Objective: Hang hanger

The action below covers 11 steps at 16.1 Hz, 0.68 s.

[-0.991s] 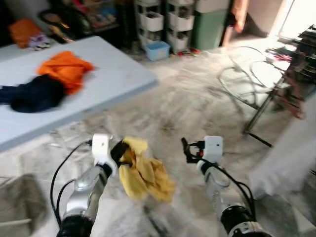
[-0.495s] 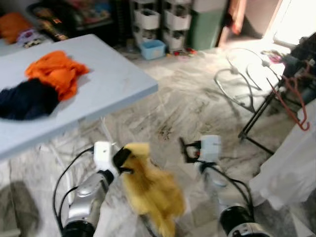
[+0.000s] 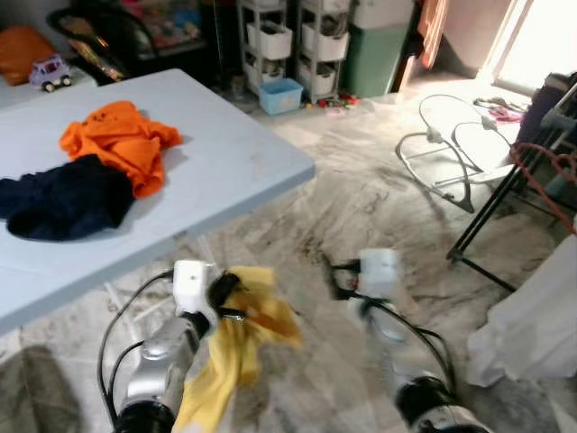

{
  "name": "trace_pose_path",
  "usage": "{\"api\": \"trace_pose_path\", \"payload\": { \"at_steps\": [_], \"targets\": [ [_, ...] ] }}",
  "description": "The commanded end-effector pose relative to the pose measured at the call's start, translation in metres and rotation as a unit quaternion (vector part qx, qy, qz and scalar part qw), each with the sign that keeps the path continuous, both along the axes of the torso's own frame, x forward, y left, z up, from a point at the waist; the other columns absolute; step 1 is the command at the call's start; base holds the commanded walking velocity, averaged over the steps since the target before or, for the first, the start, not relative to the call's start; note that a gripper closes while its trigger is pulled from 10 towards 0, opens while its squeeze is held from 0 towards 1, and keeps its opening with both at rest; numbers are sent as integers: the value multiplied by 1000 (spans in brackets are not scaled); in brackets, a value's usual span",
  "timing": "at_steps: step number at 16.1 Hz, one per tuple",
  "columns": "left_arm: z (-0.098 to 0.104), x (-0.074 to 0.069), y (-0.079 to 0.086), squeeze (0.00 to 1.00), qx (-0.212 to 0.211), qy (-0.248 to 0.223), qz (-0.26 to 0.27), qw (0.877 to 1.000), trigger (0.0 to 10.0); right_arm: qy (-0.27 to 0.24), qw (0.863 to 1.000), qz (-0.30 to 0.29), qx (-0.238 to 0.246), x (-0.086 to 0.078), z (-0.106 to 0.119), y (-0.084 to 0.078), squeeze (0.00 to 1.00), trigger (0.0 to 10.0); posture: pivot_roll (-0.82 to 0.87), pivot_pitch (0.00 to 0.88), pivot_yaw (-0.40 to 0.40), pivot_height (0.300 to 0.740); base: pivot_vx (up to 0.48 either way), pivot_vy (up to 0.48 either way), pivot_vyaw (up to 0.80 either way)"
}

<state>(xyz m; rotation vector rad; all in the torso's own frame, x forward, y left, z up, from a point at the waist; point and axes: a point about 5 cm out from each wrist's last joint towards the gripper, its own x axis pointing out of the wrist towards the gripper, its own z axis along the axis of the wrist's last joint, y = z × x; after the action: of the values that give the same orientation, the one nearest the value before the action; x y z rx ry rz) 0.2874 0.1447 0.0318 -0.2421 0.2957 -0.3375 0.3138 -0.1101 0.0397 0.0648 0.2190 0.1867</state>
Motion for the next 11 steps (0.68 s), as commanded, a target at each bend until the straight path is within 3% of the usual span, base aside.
{"api": "trace_pose_path", "payload": {
  "at_steps": [1,4,7,11],
  "targets": [
    [1,3,-15,0,-6,-3,-21,1000,10000,1,1000,-6,-6,2,1,-5,0,10000,-76,0,0,740,0,0,0],
    [10,7,-26,0,-13,-21,-42,999,10000,1,1000,-7,1,3,2,-3,0,10000,-63,0,-4,740,0,0,-685],
    [17,11,-30,0,-19,-38,-55,998,10000,4,1000,-12,-6,2,-1,-9,0,10000,-64,0,-4,740,0,0,-800],
    [13,6,-28,0,-20,-32,-58,998,10000,3,1000,-15,-8,1,-1,-11,0,10000,-62,0,-5,740,0,0,-800]
  ]
}}
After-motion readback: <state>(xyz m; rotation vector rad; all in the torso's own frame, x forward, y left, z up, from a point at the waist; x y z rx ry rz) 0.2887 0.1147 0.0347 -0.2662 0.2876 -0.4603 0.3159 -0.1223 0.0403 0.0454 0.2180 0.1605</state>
